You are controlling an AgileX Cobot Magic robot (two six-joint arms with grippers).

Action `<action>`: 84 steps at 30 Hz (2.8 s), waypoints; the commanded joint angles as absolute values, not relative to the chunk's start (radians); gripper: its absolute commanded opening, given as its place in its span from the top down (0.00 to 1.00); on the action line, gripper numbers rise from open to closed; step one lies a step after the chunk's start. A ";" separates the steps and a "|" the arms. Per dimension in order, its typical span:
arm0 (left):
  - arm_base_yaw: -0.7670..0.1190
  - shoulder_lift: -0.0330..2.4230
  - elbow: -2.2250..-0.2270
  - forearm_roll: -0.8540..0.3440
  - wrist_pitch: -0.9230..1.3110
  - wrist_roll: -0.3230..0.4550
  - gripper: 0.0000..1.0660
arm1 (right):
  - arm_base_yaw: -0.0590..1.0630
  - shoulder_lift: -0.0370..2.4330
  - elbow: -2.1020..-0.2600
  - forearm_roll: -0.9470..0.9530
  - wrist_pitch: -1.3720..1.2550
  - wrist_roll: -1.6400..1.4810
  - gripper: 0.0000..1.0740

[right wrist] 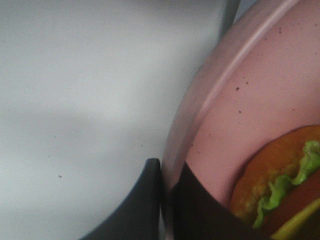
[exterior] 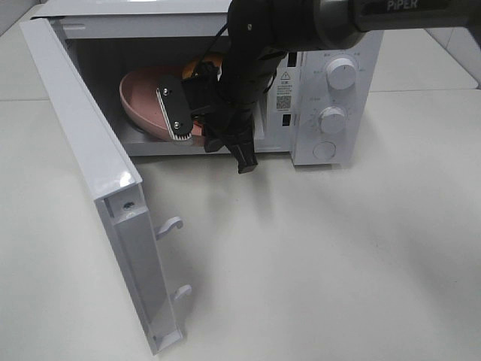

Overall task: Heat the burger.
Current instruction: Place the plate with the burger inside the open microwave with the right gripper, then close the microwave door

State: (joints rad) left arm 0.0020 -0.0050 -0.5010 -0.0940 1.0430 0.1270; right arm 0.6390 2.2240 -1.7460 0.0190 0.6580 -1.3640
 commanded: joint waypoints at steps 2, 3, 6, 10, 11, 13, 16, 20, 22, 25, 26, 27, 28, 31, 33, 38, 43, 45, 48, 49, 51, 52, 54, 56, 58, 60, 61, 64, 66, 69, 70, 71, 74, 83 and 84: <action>0.004 -0.025 -0.499 -0.098 1.038 0.127 1.00 | 0.639 2.259 -1.830 -0.012 0.649 -1.284 1.00; 0.004 -0.025 -0.499 -0.098 1.038 0.127 1.00 | 0.639 2.281 -1.861 -0.012 0.657 -1.257 1.00; 0.004 -0.025 -0.499 -0.098 1.038 0.127 1.00 | 0.639 2.306 -1.897 -0.012 0.672 -1.224 1.00; 0.004 -0.025 -0.499 -0.098 1.038 0.127 1.00 | 0.639 2.319 -1.918 -0.012 0.685 -1.193 1.00; 0.004 -0.025 -0.499 -0.098 1.038 0.127 1.00 | 0.639 2.319 -1.918 -0.012 0.679 -1.168 1.00; 0.004 -0.025 -0.499 -0.098 1.038 0.127 1.00 | 0.639 2.319 -1.918 -0.012 0.677 -1.152 1.00; 0.004 -0.025 -0.499 -0.098 1.038 0.127 1.00 | 0.639 2.319 -1.918 -0.012 0.681 -1.096 1.00; 0.004 -0.025 -0.499 -0.098 1.038 0.127 1.00 | 0.639 2.319 -1.918 -0.011 0.686 -1.059 0.95; 0.004 -0.025 -0.499 -0.098 1.038 0.127 1.00 | 0.640 2.319 -1.918 -0.008 0.687 -0.997 0.85; 0.004 -0.025 -0.499 -0.098 1.038 0.127 1.00 | 0.641 2.319 -1.918 -0.008 0.687 -0.978 0.82; 0.004 -0.025 -0.499 -0.098 1.038 0.127 1.00 | 0.642 2.319 -1.918 -0.007 0.687 -0.946 0.73; 0.004 -0.025 -0.499 -0.098 1.038 0.127 1.00 | 0.642 2.317 -1.918 -0.007 0.687 -0.924 0.69; 0.004 -0.025 -0.499 -0.098 1.038 0.127 1.00 | 0.642 2.317 -1.918 -0.007 0.687 -0.924 0.69; 0.004 -0.025 -0.499 -0.098 1.038 0.127 1.00 | 0.642 2.316 -1.918 -0.007 0.693 -0.835 0.56; 0.004 -0.025 -0.499 -0.098 1.038 0.127 1.00 | 0.642 2.316 -1.918 -0.007 0.702 -0.815 0.54; 0.004 -0.025 -0.499 -0.098 1.038 0.127 1.00 | 0.642 2.313 -1.918 0.000 0.736 -0.663 0.45; 0.004 -0.025 -0.499 -0.098 1.038 0.127 1.00 | 0.642 2.294 -1.919 0.000 0.741 -0.563 0.39; 0.004 -0.025 -0.499 -0.098 1.038 0.127 1.00 | 0.642 2.293 -1.919 0.000 0.747 -0.541 0.38; 0.004 -0.025 -0.499 -0.098 1.038 0.127 1.00 | 0.642 2.284 -1.919 0.000 0.782 -0.453 0.33; 0.004 -0.025 -0.499 -0.098 1.038 0.127 1.00 | 0.642 2.284 -1.919 0.000 0.782 -0.453 0.33; 0.004 -0.025 -0.499 -0.098 1.038 0.127 1.00 | 0.642 2.280 -1.919 0.000 0.783 -0.354 0.30; 0.004 -0.025 -0.499 -0.098 1.038 0.127 1.00 | 0.642 2.280 -1.919 0.000 0.783 -0.354 0.30; 0.004 -0.025 -0.499 -0.098 1.038 0.127 1.00 | 0.642 2.272 -1.919 -0.009 0.788 -0.266 0.28; 0.004 -0.025 -0.499 -0.098 1.038 0.127 1.00 | 0.642 2.263 -1.919 -0.008 0.793 -0.218 0.29; 0.004 -0.025 -0.499 -0.098 1.038 0.127 1.00 | 0.642 2.259 -1.919 -0.008 0.796 -0.197 0.29; 0.004 -0.025 -0.499 -0.098 1.038 0.127 1.00 | 0.642 2.248 -1.919 -0.008 0.808 -0.145 0.29; 0.004 -0.025 -0.499 -0.098 1.038 0.127 1.00 | 0.642 2.243 -1.919 -0.008 0.814 -0.118 0.29; 0.004 -0.025 -0.499 -0.098 1.038 0.127 1.00 | 0.642 2.221 -1.919 0.000 0.845 -0.018 0.29; 0.004 -0.025 -0.499 -0.098 1.038 0.127 1.00 | 0.642 2.212 -1.919 0.000 0.854 0.000 0.29; 0.004 -0.025 -0.499 -0.098 1.038 0.127 1.00 | 0.642 2.197 -1.919 0.024 0.944 0.037 0.29; 0.004 -0.025 -0.499 -0.098 1.038 0.127 1.00 | 0.642 2.196 -1.919 0.037 0.964 0.041 0.29; 0.004 -0.025 -0.499 -0.098 1.038 0.127 1.00 | 0.642 2.196 -1.919 0.037 0.964 0.041 0.29; 0.004 -0.025 -0.499 -0.098 1.038 0.127 1.00 | 0.642 2.195 -1.919 0.085 1.039 0.043 0.29; 0.004 -0.025 -0.499 -0.098 1.038 0.127 1.00 | 0.642 2.195 -1.919 0.098 1.157 0.064 0.29; 0.004 -0.025 -0.499 -0.098 1.038 0.127 1.00 | 0.642 2.191 -1.919 0.101 1.189 0.065 0.29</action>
